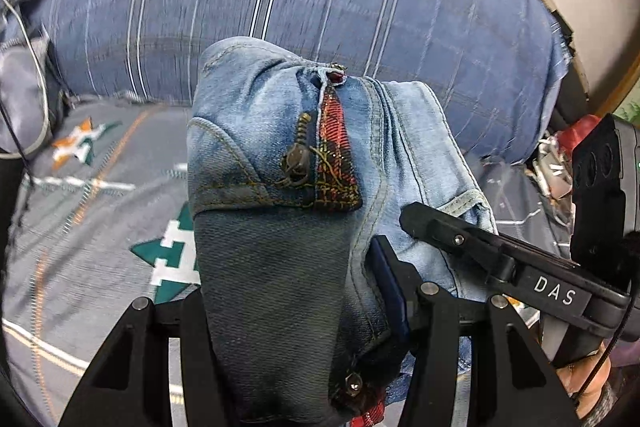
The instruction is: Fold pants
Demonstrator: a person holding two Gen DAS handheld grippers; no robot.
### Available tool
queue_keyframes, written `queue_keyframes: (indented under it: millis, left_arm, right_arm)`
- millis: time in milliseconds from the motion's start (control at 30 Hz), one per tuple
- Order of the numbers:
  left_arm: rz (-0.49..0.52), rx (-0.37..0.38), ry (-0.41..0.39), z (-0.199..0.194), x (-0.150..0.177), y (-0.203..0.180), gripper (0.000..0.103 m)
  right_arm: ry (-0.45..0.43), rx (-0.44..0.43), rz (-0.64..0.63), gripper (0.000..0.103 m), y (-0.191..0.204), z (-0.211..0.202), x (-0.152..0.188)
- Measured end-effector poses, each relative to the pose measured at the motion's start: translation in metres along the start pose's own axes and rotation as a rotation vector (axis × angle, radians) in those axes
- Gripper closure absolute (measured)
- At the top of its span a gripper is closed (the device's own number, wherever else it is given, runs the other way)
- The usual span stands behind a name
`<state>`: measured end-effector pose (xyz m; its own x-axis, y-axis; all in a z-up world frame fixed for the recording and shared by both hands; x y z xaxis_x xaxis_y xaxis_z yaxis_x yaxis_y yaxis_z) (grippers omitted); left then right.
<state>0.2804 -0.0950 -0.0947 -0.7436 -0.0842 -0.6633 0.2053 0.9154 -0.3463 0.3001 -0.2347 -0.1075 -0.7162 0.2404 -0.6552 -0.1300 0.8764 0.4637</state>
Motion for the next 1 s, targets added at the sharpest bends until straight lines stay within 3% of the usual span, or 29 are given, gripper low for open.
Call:
queue_keyframes:
  millis: [133,300,400,467,533,567,733,900,1000]
  left_arm:
    - [0.002,-0.013,0.039,0.025,0.015,0.010,0.050]
    - [0.031,-0.016,0.037,0.035,0.027,0.017,0.036]
    - [0.005,0.017,0.056,0.034,0.034,0.024,0.030]
    - [-0.027,0.055,0.072,0.029,0.038,0.027,0.029]
    - [-0.043,0.089,0.085,0.020,0.038,0.025,0.029]
    - [-0.041,0.095,0.082,0.015,0.037,0.023,0.029]
    - [-0.034,0.134,0.071,-0.009,0.033,0.018,0.029]
    - [-0.104,0.148,0.028,-0.028,0.029,0.035,0.029]
    - [-0.148,0.095,-0.049,-0.041,0.019,0.049,0.029]
  right_arm:
    - [0.034,0.004,0.036,0.062,-0.022,0.027,0.017]
    - [0.022,0.000,0.027,0.058,-0.037,0.040,0.030]
    - [0.025,0.028,-0.016,0.048,-0.043,0.039,0.035]
    - [0.030,0.048,-0.038,0.036,-0.048,0.037,0.040]
    - [0.031,0.068,-0.048,0.015,-0.055,0.035,0.042]
    - [0.033,0.069,-0.042,0.013,-0.059,0.034,0.043]
    - [-0.020,0.060,-0.089,0.013,-0.041,0.010,0.027]
    - [-0.163,0.063,-0.189,0.014,-0.008,-0.032,0.002]
    - [-0.170,0.000,-0.201,0.033,0.011,-0.044,0.004]
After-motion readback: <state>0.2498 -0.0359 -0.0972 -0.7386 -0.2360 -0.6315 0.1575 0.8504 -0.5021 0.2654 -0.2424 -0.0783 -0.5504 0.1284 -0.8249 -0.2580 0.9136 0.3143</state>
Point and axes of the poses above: each gripper's, at about its wrist camera, not at the fingertips, and z roughly the way its jaws point, y to its left, x to its underside, the point moved 9 cm from there along z, roughly the way its jaws point, and after that the axes turned 12 degrees about -y, right-handed, at the moved point
